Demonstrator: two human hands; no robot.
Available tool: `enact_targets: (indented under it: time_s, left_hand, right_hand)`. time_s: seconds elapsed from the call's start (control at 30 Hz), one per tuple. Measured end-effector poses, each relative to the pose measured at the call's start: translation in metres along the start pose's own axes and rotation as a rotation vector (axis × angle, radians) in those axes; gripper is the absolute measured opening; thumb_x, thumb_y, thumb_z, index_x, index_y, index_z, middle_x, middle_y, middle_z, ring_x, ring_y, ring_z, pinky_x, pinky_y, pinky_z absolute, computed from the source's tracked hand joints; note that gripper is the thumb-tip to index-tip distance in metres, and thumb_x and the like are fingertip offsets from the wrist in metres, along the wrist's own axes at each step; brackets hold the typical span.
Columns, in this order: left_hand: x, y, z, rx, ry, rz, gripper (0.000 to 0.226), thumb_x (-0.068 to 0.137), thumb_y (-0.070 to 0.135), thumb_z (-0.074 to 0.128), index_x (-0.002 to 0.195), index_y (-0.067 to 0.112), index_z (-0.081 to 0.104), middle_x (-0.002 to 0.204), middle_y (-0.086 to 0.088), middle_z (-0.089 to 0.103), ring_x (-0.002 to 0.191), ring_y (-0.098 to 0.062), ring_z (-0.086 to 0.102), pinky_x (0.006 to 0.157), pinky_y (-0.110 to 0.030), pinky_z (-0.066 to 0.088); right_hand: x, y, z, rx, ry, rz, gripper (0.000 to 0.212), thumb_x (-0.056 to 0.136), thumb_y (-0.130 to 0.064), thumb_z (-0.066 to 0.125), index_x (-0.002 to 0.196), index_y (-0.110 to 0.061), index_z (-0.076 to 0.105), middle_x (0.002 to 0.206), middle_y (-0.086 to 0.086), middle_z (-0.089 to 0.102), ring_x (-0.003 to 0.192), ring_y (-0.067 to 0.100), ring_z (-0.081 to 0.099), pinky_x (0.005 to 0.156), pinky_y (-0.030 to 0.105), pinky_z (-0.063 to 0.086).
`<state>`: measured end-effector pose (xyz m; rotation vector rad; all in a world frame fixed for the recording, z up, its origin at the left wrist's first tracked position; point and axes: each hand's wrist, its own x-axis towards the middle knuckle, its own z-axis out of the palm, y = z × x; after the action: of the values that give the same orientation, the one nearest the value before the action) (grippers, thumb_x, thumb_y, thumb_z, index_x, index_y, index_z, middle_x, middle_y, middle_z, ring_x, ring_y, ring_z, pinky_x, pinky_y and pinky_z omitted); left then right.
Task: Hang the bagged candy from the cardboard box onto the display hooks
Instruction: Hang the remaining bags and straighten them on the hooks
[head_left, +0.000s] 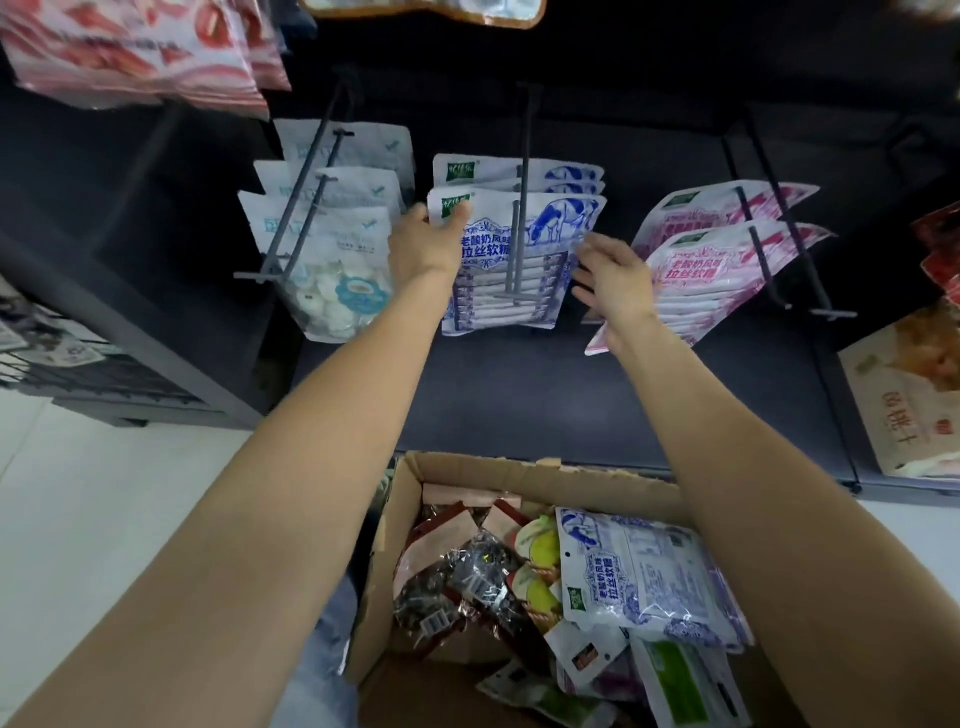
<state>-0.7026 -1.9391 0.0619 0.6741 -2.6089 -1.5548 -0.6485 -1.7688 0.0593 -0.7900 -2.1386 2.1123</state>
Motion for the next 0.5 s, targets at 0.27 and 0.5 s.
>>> enact_targets:
  time_s: [0.27,0.5]
  left_hand:
    - [-0.069,-0.043,-0.016,-0.587,0.030,0.114,0.033,0.093,0.007,0.055,0.125,0.013,0.051,0.128,-0.003,0.056,0.117,-0.011,0.053,0.102,-0.024,0.040]
    - [-0.151,-0.134,-0.011,0.157,-0.311,0.440,0.021,0.090,0.020,0.058,0.110,0.023,0.062,0.100,0.012,0.066,0.099,-0.007,0.058,0.089,-0.029,0.046]
  right_hand:
    - [-0.062,0.048,-0.043,-0.210,-0.140,-0.138,0.026,0.093,-0.004,0.052,0.103,-0.024,0.065,0.101,-0.006,0.068,0.095,0.004,0.061,0.088,0.020,0.047]
    - [-0.124,0.164,-0.126,-0.924,-0.283,-0.101,0.020,0.093,-0.012,0.056,0.108,-0.016,0.069,0.102,-0.002,0.071,0.090,0.014,0.067,0.085,0.028,0.052]
